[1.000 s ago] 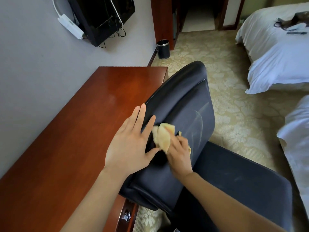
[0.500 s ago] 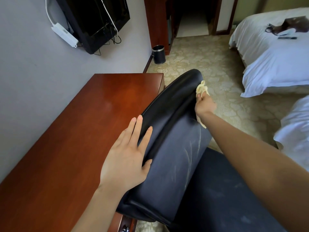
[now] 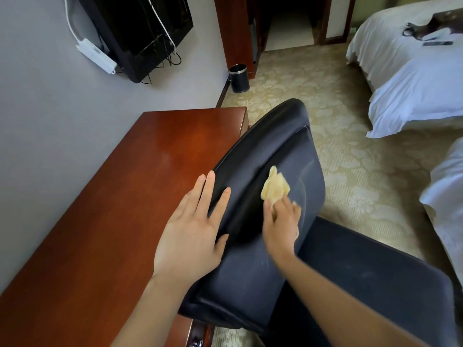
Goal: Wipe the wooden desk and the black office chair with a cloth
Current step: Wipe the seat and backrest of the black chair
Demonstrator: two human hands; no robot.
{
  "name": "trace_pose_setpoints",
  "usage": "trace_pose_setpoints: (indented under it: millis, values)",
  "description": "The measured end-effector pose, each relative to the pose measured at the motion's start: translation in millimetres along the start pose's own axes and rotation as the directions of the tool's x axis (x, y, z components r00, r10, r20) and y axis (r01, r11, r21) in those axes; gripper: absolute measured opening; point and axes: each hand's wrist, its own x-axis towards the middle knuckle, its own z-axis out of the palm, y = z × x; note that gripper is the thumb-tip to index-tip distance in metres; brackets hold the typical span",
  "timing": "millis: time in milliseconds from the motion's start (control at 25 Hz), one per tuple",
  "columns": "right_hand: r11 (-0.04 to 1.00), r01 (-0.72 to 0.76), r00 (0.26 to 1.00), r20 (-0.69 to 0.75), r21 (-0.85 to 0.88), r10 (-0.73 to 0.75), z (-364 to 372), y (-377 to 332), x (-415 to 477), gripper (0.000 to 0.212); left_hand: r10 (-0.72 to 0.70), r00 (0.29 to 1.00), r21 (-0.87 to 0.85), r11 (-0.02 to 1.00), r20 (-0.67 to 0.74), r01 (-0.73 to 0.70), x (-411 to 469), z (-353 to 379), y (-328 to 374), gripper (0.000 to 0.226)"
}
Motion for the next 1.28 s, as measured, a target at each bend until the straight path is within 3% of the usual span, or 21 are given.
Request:
trace_pose_setpoints:
  millis: [80,200,320,400,480,560,680,720,880,960,1000,1120,1200,1240,1280]
  values:
    - [0.998,0.053,0.998,0.039,0.021,-0.054,2.8,9.4,-49.4,0.009,0.007,1.000,0.015,1.000,0.010,-0.007,2.0,0.7,-1.6,0.083]
    - [0.985,0.157,0.978,0.125,0.068,-0.164,-4.2,18.2,-103.9,0.036,0.017,0.999,0.039,0.999,0.030,-0.018,5.7,0.2,-4.1,0.081]
    - [0.912,0.409,0.897,0.201,-0.035,-0.394,-12.3,27.7,-142.2,0.041,0.022,0.999,0.030,0.999,0.045,-0.024,7.6,-1.2,-4.0,0.078]
    - [0.882,0.467,0.868,0.225,-0.065,-0.443,-12.2,33.4,-142.5,0.052,0.023,0.999,0.011,1.000,0.045,-0.024,8.8,-2.7,-4.3,0.076]
    - [0.911,0.408,0.893,0.231,-0.055,-0.386,-10.2,31.1,-126.4,0.063,0.025,0.999,-0.002,1.000,0.047,-0.025,8.2,-3.9,-3.1,0.074]
    - [0.965,0.253,0.954,0.188,-0.074,-0.236,-7.1,23.5,-96.0,0.060,0.023,0.998,-0.014,1.000,0.056,-0.022,6.4,-4.0,-2.0,0.073]
    - [0.997,0.000,0.994,0.112,-0.075,0.009,-2.4,19.4,-32.6,0.027,0.009,0.997,-0.036,0.999,0.073,-0.006,5.1,-5.2,-0.5,0.072]
    - [0.997,-0.031,0.995,0.090,-0.064,0.036,-0.3,20.8,-12.7,0.016,0.005,0.997,-0.038,0.999,0.083,-0.002,4.7,-5.3,-0.7,0.072]
    - [0.974,-0.223,0.974,0.039,0.030,0.222,-0.8,22.5,56.2,0.016,0.009,0.997,-0.032,0.999,0.074,-0.007,2.6,-2.7,-2.3,0.073]
    - [0.931,-0.366,0.926,0.093,-0.010,0.365,-4.1,24.4,94.3,0.014,0.008,0.998,-0.028,1.000,0.063,-0.006,2.9,-1.4,-2.4,0.072]
    - [0.911,-0.408,0.901,0.138,-0.051,0.412,-7.3,24.4,113.1,0.023,0.007,0.998,-0.027,1.000,0.062,-0.005,3.9,-1.7,-2.1,0.072]
    - [0.884,-0.468,0.866,0.203,0.004,0.457,-10.5,17.5,139.1,0.038,0.005,0.998,-0.030,1.000,0.065,-0.003,6.9,-2.2,-1.8,0.072]
    - [0.887,-0.456,0.887,0.117,0.070,0.446,-7.6,4.1,119.1,0.025,0.002,0.997,-0.029,1.000,0.074,0.000,6.5,-2.3,-1.5,0.073]
    - [0.907,-0.411,0.911,0.069,0.090,0.406,-5.7,-3.4,101.0,0.020,0.002,0.997,-0.029,1.000,0.075,0.000,6.6,-2.1,-2.2,0.073]
    - [0.944,-0.316,0.949,0.033,0.089,0.315,-4.5,-11.2,79.4,0.029,0.004,0.997,-0.030,1.000,0.072,-0.002,7.0,-2.2,-3.1,0.074]
